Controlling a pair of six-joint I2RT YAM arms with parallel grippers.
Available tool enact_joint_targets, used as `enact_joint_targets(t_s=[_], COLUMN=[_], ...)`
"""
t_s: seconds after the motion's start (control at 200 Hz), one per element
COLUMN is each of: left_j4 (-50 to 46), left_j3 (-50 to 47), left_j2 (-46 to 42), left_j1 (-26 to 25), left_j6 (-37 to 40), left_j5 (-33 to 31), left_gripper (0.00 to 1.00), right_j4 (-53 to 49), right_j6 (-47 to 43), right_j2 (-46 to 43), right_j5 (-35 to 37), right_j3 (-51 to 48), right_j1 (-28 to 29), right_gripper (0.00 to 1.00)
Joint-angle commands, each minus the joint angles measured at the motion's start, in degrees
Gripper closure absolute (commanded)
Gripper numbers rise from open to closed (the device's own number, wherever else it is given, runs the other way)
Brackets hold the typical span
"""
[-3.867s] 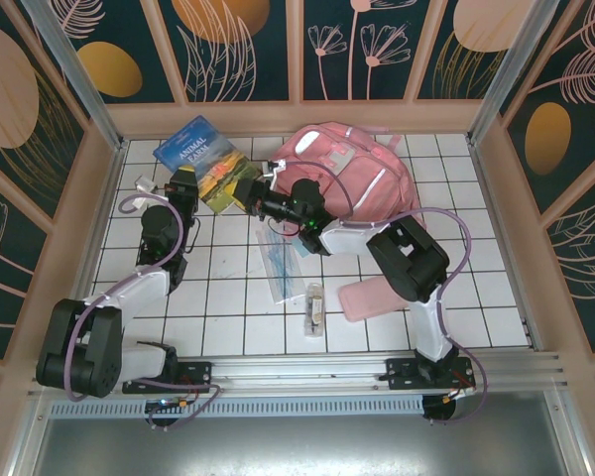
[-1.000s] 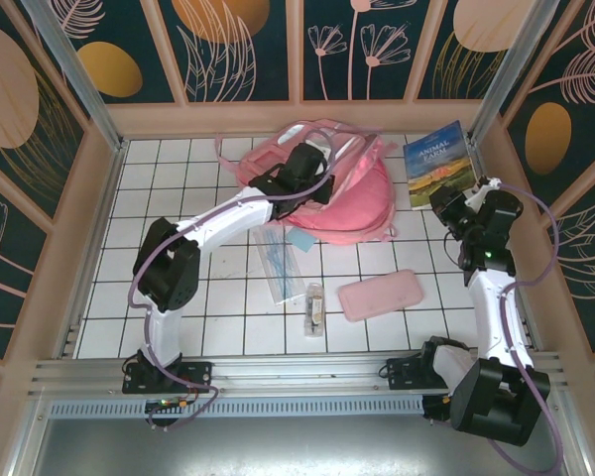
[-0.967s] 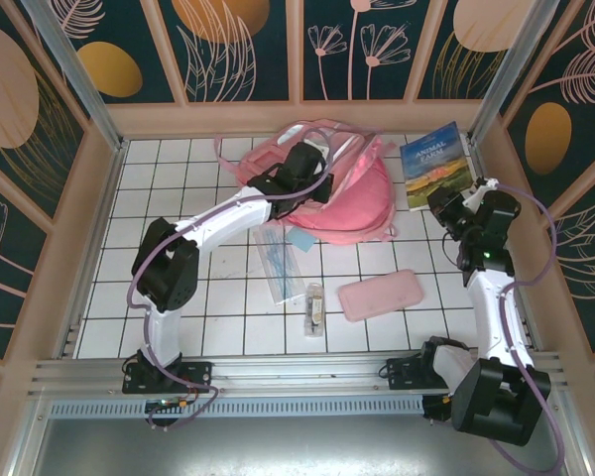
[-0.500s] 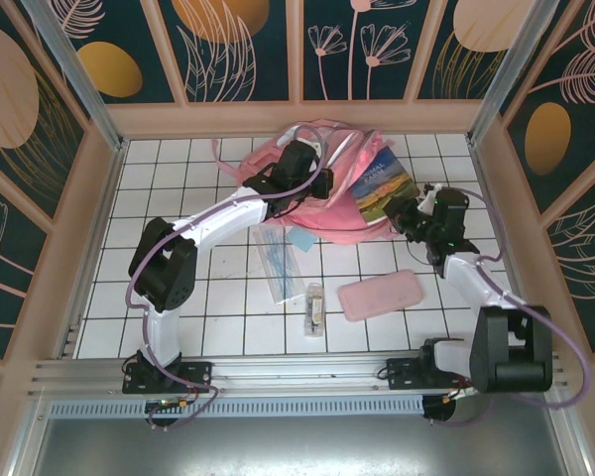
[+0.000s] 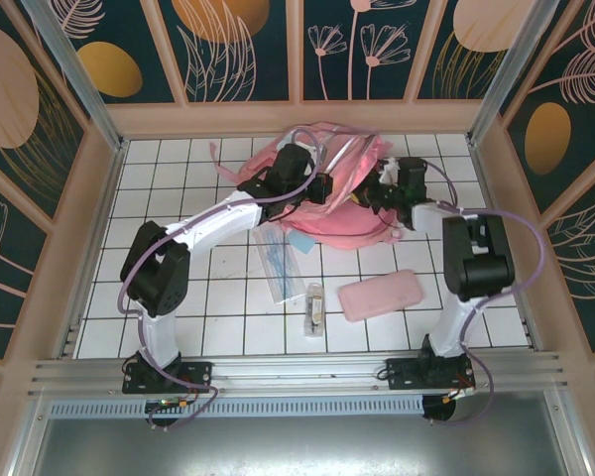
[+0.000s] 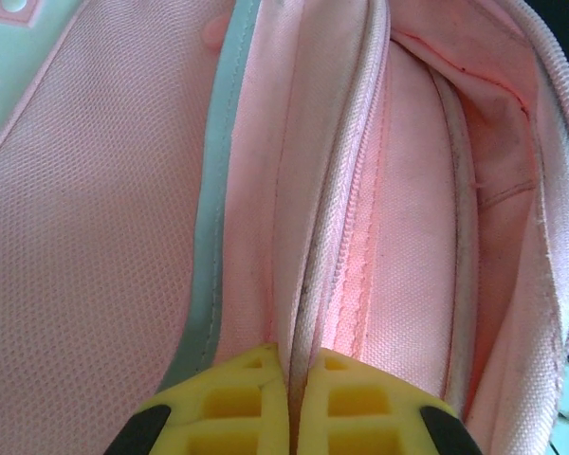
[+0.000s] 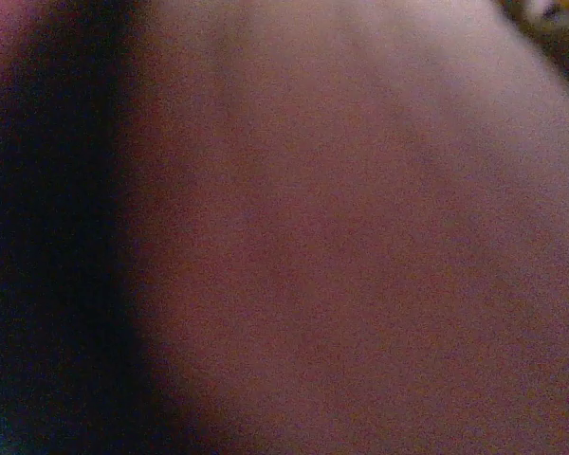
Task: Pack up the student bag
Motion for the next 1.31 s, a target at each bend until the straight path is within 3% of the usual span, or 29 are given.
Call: enact_joint_targets(t_s=[0.0,0.165,0.27,0.495,0.76,1.051,1.161,1.216,1.301], left_j4=[6.68,7.04,7.35,7.74,8.22,8.75,6.1,5.04,6.28], left_j3=[-0.47,-0.82,-0.84,0.12,4.37,8.99,9.42,8.01,1.95], left_j2=[-5.11,-5.28,-5.28,-4.05,-0.64,3.55,4.22,3.21,-0.73], left_j1=[0.05,0.07,0.04,0.09,0.41,0.49,0.52,0.52,0.49], left_j6=[0.78,0.6,0.39,-1.27,-3.14,-6.3,-7.65,-8.13,-9.76], left_j5=[2.23,2.97,2.81,-0.86,-6.8,-3.04,-1.29,-1.46,-3.15], left_gripper=[1.0,1.0,1.0,1.0,1.0,1.0,0.46,0.37,0.26], right_j4=[-1.72,-9.66,-14.96,-24.82,-33.5,-42.91,-42.63,-42.48,-41.24], right_j6=[-5.27,-8.87,-10.32,-13.86,-18.55,-27.55,-29.04,-29.14,-28.83], right_j2=[5.07,13.44,16.45,13.38,0.84,-14.0,-23.51,-27.81,-33.15], right_j5=[-5.27,-6.03,-3.76,5.85,14.51,27.14,35.0,38.36,39.31], right_j3=[7.29,17.69,22.23,22.01,13.99,7.56,2.31,0.2,-2.65], right_j1=[0.46,1.57,2.24,1.4,-3.05,-4.9,-4.2,-3.49,-2.85], right_gripper=[1.0,0.93,0.82,0.35,0.26,0.25,0.19,0.02,0.01])
